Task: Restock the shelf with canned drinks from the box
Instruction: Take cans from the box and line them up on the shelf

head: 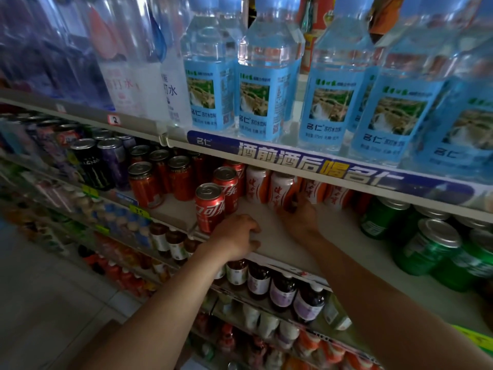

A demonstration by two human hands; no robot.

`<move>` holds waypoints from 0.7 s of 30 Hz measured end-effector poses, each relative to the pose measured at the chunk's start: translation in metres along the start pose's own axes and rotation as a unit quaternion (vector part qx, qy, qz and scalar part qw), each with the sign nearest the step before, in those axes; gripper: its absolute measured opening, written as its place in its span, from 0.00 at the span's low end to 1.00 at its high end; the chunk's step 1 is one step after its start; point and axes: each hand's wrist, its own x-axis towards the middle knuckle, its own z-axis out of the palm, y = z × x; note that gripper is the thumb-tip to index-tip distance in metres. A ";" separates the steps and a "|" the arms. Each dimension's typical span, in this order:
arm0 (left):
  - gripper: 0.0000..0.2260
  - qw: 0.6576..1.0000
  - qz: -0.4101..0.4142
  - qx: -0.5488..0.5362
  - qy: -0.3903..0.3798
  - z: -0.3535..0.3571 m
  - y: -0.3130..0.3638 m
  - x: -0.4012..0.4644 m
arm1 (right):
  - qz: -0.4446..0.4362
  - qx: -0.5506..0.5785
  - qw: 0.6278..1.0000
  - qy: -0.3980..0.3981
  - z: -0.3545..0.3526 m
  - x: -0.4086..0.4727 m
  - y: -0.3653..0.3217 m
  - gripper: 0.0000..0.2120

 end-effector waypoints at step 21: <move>0.08 0.886 -0.370 -0.201 0.195 0.138 -0.141 -0.245 | -0.144 0.102 0.892 -0.417 0.151 -0.227 -0.004 0.07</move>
